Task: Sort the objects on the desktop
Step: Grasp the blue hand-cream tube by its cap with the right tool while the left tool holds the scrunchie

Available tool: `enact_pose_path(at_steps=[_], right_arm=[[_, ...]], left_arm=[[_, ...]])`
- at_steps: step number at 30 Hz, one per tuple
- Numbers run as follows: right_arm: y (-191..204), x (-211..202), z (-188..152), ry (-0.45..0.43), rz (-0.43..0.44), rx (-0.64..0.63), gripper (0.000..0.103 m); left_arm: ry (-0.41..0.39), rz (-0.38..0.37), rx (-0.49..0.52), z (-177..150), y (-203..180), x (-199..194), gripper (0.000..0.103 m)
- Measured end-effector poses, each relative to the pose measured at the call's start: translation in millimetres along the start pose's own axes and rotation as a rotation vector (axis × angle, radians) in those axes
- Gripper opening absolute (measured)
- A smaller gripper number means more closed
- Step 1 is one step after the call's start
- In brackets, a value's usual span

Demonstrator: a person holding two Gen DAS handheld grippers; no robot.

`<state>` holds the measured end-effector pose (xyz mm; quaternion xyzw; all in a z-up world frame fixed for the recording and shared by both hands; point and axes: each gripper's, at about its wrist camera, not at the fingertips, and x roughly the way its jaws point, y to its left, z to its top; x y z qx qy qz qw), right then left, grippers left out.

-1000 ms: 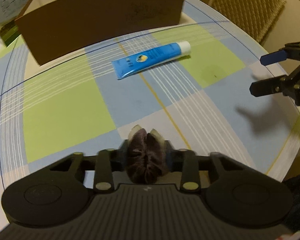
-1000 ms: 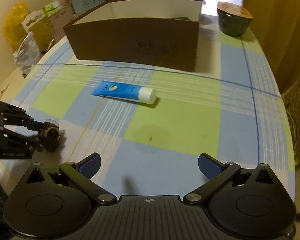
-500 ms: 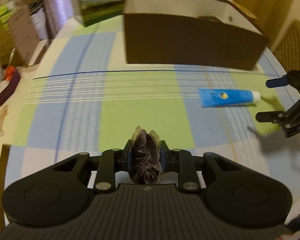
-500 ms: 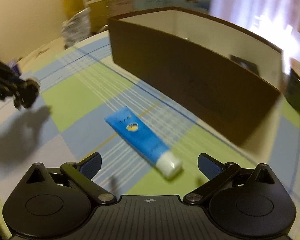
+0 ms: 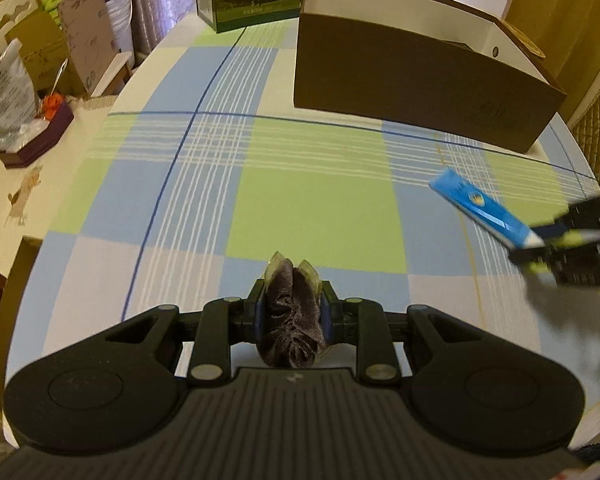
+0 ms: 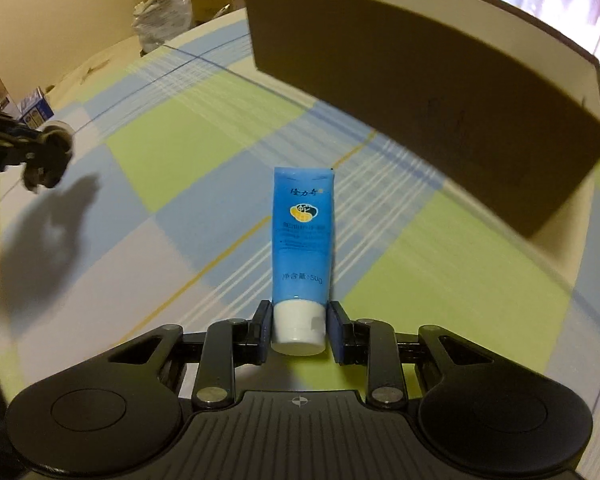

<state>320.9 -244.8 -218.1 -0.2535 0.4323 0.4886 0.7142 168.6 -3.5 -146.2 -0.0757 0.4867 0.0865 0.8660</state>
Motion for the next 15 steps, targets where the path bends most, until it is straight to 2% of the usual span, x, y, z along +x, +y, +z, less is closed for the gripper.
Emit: enact_pose_path(at_steps=[1,3,4,5,12,13,15], right_arm=[[3,-2,-4,-0.011,-0.005,0.029,0.027],[6,-6,-8,-0.028,-0.006,0.075,0.044],[8,-7,-7,-0.043,-0.021,0.092,0.067],[9,-8,-7,-0.064,-0.037,0.098,0.075],[14,8,13,-0.082,-0.104,0.077,0.074],[14,10,15,-0.085,-0.107,0.075,0.071],[15,17,18,-0.064,-0.11,0.075,0.052]], left_arm=[[0.004,-0.002,-0.005,-2,0,0,0.022],[0.011,-0.002,-0.01,-4,-2,1,0.022],[0.014,-0.001,-0.009,-5,-3,1,0.022],[0.015,0.0,-0.007,-6,-4,0,0.022],[0.011,-0.017,0.003,-8,-12,-3,0.022],[0.01,-0.02,0.007,-8,-12,-3,0.022],[0.006,-0.03,0.014,-8,-13,-3,0.022]])
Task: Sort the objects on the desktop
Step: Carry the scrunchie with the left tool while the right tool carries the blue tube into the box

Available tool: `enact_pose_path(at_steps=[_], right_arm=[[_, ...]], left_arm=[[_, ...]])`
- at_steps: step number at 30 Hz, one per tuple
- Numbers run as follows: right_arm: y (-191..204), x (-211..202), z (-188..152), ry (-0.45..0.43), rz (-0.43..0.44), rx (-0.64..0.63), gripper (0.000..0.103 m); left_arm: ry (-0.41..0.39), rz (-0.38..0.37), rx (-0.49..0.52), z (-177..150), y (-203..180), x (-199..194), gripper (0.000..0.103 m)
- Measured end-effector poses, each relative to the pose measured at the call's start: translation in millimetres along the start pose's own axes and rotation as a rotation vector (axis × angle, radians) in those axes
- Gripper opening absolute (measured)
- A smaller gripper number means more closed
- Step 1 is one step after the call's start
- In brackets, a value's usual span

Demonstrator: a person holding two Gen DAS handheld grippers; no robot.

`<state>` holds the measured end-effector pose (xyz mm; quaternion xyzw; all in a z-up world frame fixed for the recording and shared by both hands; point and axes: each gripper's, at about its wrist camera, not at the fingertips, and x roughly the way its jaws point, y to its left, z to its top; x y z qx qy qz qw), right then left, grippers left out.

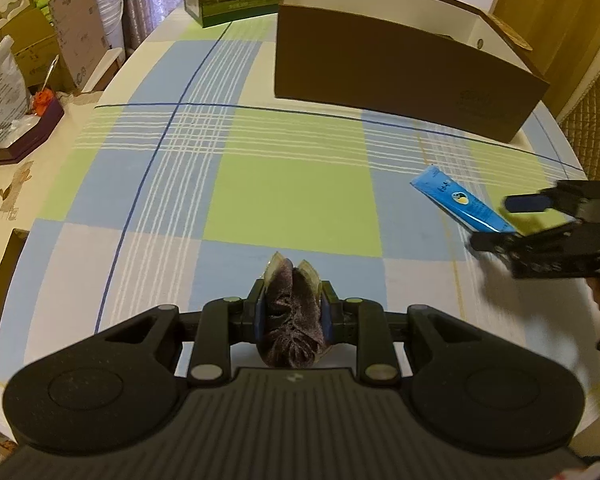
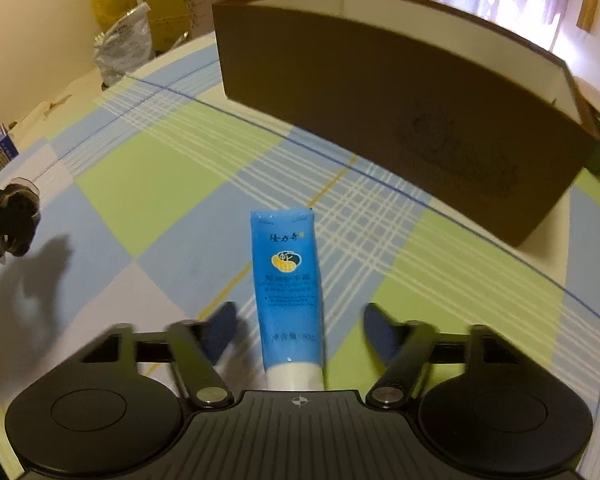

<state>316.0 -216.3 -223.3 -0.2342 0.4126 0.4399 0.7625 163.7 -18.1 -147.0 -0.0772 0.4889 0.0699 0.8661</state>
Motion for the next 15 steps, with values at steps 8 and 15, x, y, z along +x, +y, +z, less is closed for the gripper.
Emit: enact_pose_path(at_steps=[8,15], right_arm=[[20,-11,-7,0.052,-0.005,0.078,0.03],[12,-33,-24,0.121,0.111,0.321,0.029]], left_arm=[[0.021,-0.065,0.044,9,2,12,0.022],[0.013,-0.162,0.125,28,-5,15,0.022]])
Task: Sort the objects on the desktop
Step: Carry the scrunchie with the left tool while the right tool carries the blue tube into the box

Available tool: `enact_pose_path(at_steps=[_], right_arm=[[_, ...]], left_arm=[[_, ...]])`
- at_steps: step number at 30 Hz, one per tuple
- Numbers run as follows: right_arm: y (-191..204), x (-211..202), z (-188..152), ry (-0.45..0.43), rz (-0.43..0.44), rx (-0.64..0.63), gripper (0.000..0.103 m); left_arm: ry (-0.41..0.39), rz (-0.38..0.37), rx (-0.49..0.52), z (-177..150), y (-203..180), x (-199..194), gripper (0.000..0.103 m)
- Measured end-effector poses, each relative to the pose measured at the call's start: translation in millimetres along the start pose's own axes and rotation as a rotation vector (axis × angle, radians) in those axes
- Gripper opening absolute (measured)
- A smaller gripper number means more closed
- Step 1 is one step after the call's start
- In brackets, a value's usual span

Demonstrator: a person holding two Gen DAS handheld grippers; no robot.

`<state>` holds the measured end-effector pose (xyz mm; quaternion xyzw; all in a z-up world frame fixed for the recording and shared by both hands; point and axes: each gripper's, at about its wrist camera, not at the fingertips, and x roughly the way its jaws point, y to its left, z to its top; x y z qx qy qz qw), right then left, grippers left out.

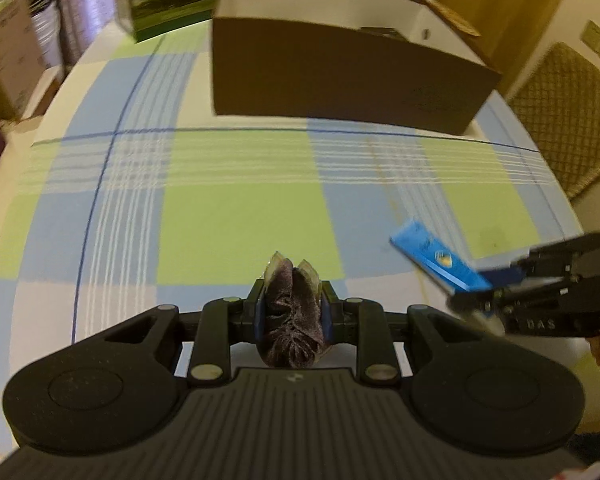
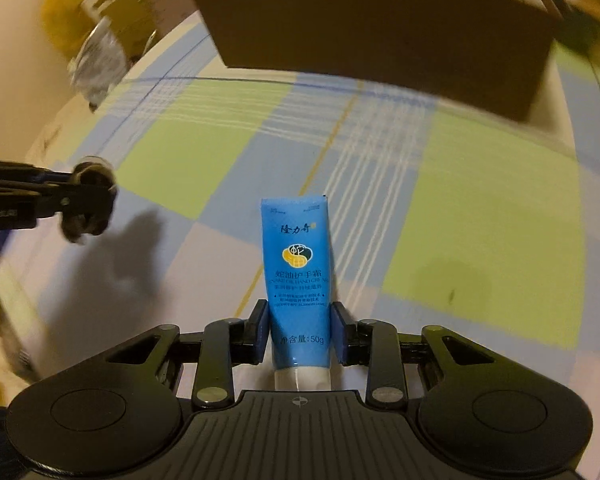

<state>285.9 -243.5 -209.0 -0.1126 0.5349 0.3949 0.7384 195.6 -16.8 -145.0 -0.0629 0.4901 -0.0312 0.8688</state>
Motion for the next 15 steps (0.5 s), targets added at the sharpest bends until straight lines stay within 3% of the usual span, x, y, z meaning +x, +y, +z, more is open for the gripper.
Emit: enact_pose_path(at_steps=[3,7,15], right_arm=[[-2,-12,0,-0.007,0.04,0.076,0.029],[6,-37,12,-0.09,0.081,0.094,0.028],[18,-85,71,-0.282,0.064,0.072,0.028]], left_arm=[[-0.01,-0.038,0.024,12,0,-2,0.022],[-0.047,-0.067,0.067,32,-1,-7,0.022],[-0.141,-0.09,0.131,86,4,-22,0.022]])
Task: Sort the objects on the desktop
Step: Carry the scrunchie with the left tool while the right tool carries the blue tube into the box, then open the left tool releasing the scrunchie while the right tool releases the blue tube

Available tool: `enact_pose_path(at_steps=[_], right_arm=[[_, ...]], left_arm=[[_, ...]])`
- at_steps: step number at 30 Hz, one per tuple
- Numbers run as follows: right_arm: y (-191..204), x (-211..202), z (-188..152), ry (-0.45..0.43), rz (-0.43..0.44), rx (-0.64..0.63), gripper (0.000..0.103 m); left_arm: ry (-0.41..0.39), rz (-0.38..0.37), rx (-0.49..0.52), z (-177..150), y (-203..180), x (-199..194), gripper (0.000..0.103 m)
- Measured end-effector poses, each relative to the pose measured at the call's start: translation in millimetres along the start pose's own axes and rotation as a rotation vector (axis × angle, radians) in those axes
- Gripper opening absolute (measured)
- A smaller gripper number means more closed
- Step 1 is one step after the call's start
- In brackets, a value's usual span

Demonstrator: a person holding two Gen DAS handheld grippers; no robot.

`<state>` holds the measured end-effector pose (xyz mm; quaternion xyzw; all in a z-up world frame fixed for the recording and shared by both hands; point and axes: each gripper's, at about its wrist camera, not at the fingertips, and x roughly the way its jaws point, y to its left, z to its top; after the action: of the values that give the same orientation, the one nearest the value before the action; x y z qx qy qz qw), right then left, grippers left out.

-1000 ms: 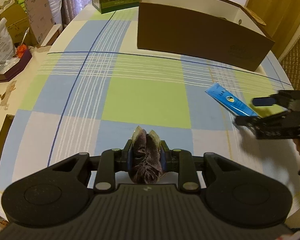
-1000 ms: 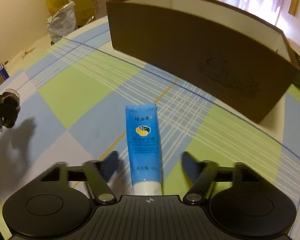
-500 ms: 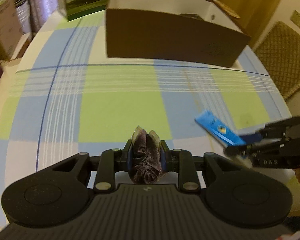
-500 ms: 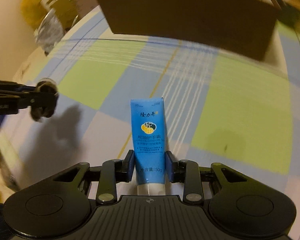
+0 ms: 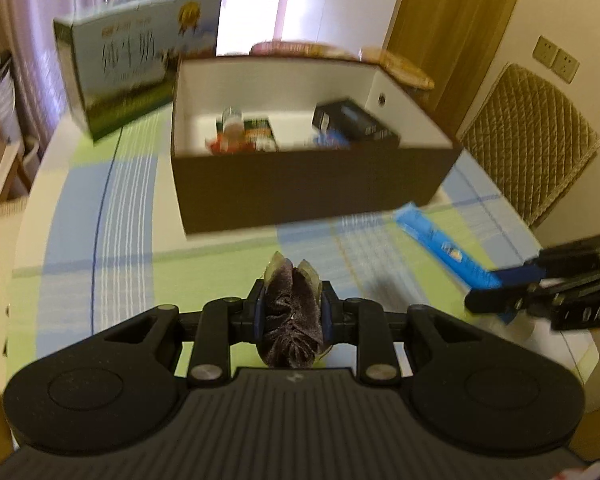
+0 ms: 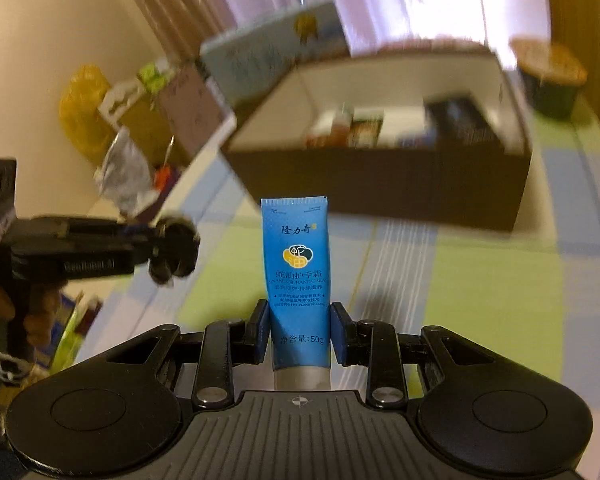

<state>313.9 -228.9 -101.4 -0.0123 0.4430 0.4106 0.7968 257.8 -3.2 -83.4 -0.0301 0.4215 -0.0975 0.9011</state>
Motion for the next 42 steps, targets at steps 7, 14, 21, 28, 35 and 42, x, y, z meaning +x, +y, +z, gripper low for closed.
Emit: enact_pose_path(at_steps=[7,14,21,28,35,42], right_arm=[[-8,4,77,-0.089,-0.114,-0.059,0.028],[-30,52,138,-0.04,-0.179,-0.069,0.028],[-51,97,172,0.032,-0.21,-0.025,0.028],[-69,132,187,0.085,-0.223,0.003,0.028],[-85,154,195,0.119,-0.228,0.026,0.028],[-97,166,203,0.137,-0.226,0.019,0.028]], left_arm=[[-0.066,0.025,0.043,63,14,12,0.022],[-0.056,0.021,0.024,128,25,55,0.022],[-0.006,0.004,0.018,167,29,110,0.022],[0.064,0.005,0.012,178,37,157,0.022],[0.093,0.007,0.015,189,41,185,0.022],[0.112,0.004,0.029,199,39,206,0.022]])
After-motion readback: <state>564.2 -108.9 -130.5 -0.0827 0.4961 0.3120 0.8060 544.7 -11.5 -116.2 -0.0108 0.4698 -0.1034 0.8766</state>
